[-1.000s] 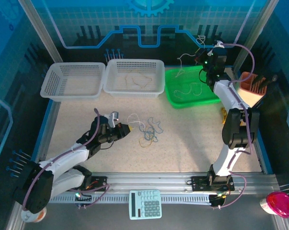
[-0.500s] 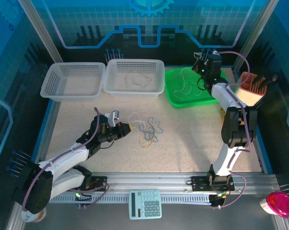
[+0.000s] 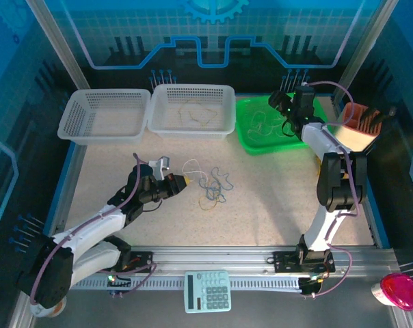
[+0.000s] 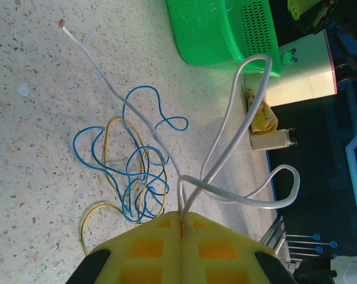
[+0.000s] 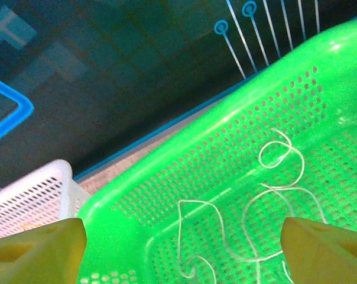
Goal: Untangle the cables
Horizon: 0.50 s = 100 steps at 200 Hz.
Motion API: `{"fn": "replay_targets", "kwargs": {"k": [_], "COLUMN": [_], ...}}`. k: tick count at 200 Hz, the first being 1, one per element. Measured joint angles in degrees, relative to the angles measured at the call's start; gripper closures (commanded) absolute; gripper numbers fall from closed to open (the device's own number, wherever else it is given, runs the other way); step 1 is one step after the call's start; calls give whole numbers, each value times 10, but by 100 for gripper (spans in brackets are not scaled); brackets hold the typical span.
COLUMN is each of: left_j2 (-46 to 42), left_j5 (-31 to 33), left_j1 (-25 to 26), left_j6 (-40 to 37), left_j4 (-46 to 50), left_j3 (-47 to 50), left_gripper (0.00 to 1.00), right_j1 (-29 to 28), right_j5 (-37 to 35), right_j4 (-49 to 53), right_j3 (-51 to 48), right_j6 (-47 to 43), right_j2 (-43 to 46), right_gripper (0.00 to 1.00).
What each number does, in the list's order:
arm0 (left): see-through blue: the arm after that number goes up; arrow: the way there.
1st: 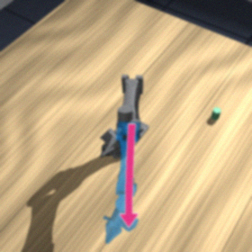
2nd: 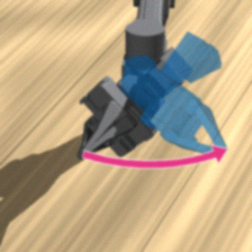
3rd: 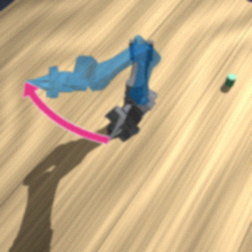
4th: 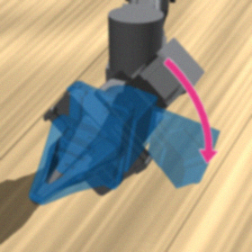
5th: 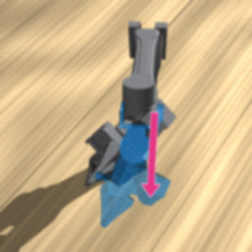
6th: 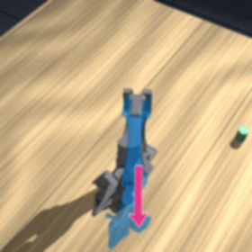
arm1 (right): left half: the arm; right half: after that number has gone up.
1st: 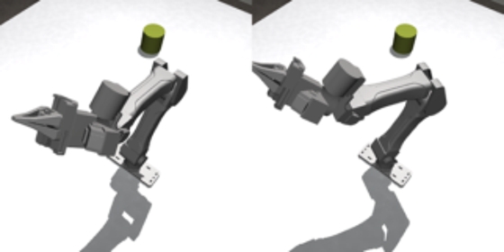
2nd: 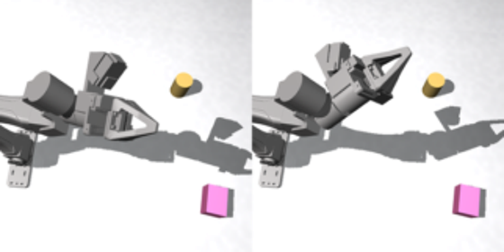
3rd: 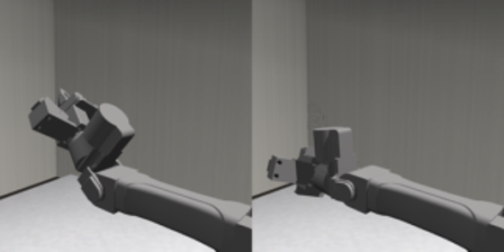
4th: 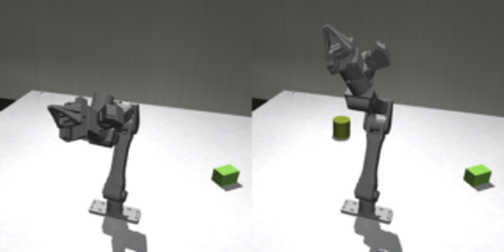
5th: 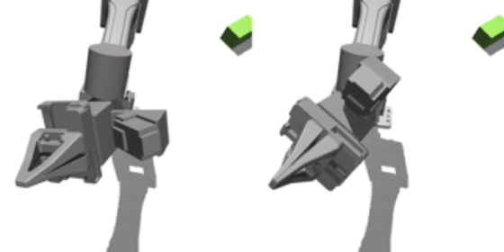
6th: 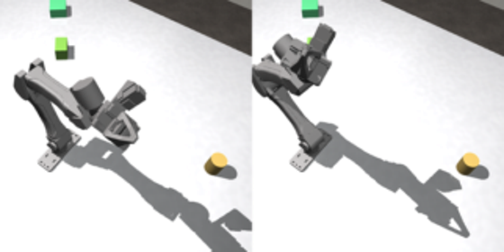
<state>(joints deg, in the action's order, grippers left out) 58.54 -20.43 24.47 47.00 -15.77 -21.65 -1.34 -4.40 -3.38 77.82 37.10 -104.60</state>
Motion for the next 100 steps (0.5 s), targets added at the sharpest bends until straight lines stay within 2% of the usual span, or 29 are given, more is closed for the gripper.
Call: {"fn": "replay_targets", "kwargs": {"k": [57, 100], "left_j2": [0, 7], "left_j5": [0, -3], "left_j1": [0, 0], "left_j6": [0, 1], "left_j4": [0, -7], "left_j3": [-5, -20], "left_gripper": [100, 100], "right_j1": [-13, -77], "right_j5": [10, 74], "right_j4": [-1, -1], "right_j3": [-23, -42], "right_j6": [1, 1], "right_j2": [63, 127], "right_gripper": [18, 20]}}
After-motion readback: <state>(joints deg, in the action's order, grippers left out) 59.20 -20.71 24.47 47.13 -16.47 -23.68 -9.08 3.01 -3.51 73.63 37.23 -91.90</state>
